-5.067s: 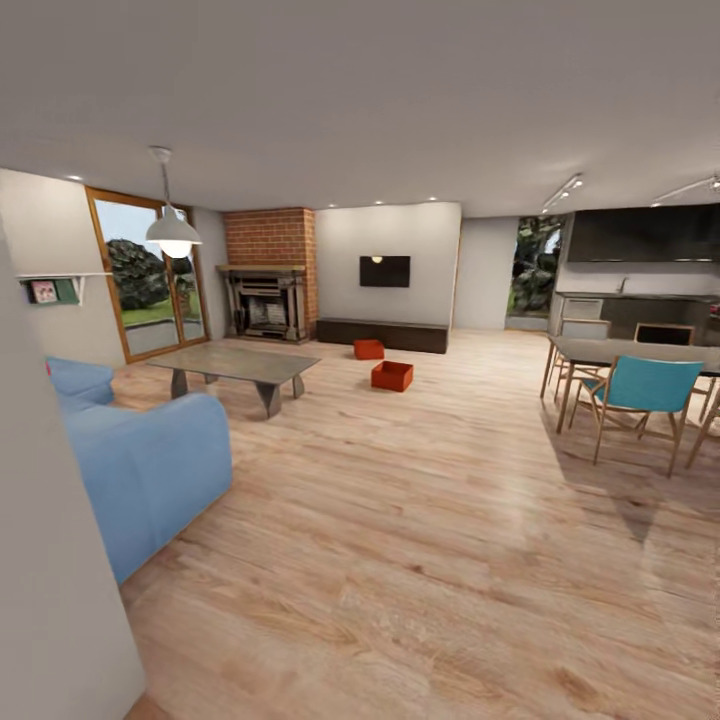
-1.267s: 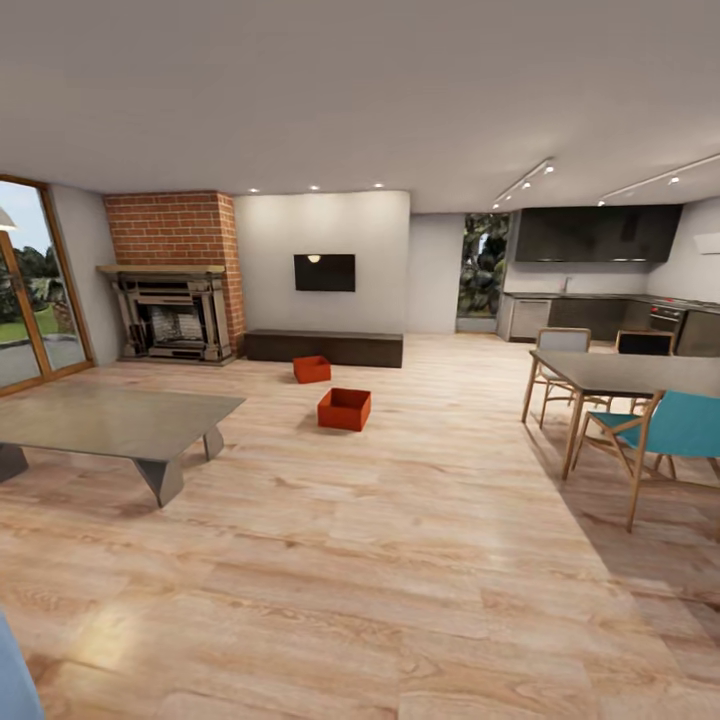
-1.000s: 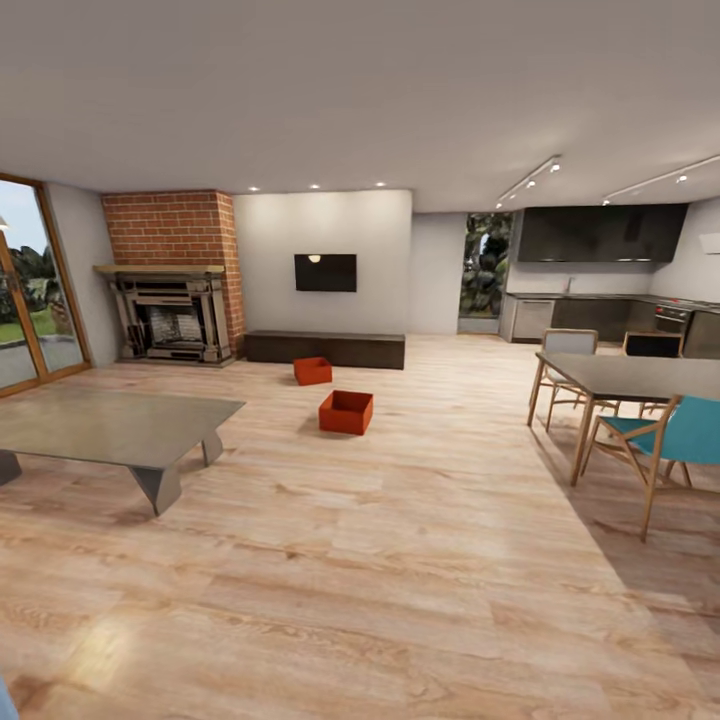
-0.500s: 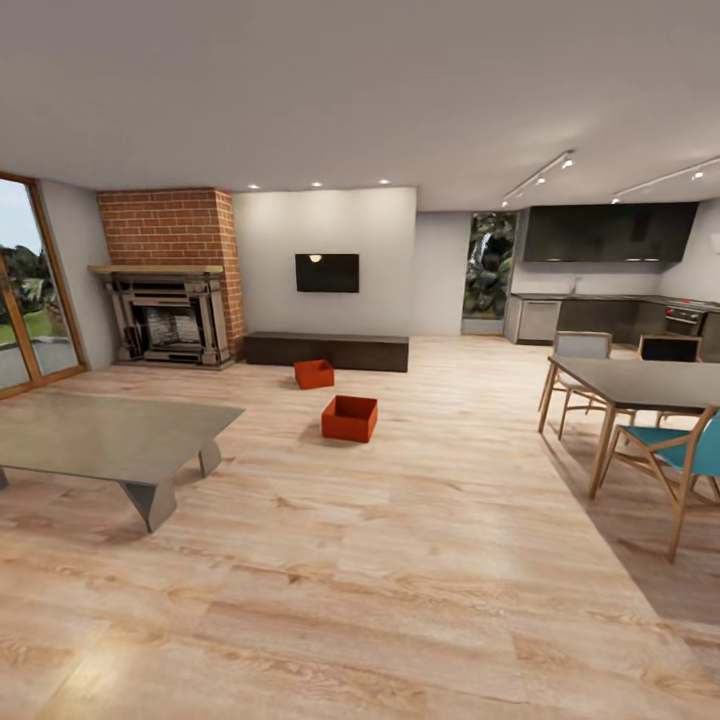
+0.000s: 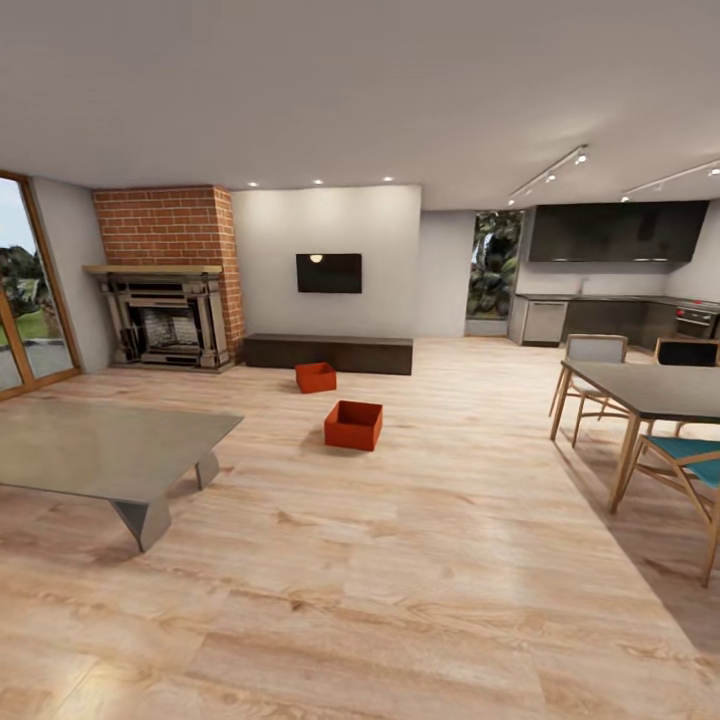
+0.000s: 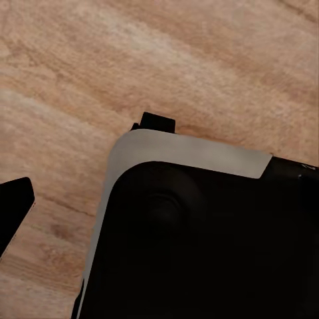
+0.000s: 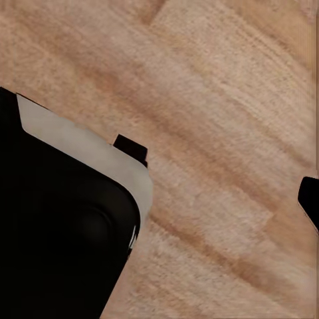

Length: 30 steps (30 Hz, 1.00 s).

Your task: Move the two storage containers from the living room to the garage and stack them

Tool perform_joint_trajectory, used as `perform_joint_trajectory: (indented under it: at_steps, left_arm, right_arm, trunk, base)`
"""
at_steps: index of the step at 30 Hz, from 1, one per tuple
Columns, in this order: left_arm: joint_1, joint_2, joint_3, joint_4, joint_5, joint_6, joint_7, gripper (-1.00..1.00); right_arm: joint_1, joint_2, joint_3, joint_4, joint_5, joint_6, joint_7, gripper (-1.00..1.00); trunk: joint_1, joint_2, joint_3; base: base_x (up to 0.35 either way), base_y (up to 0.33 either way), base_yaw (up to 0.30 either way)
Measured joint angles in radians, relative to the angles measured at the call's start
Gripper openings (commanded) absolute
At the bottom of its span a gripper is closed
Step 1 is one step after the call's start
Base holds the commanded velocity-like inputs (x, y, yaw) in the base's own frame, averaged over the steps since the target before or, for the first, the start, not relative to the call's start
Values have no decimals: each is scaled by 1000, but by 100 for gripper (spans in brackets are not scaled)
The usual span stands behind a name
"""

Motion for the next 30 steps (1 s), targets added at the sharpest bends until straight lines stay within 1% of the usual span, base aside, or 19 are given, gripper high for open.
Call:
perform_joint_trajectory:
  at_steps: [12,30]
  left_arm:
    - [0,0,0,0,0,-1,0,100]
    - [0,0,0,0,0,-1,0,100]
  right_arm:
    - [0,4,-3,0,-2,0,0,100]
    - [0,1,-4,0,-3,0,0,100]
  trunk:
    - [0,0,0]
    - [0,0,0]
  base:
    - [324,102,0]
    - [324,102,0]
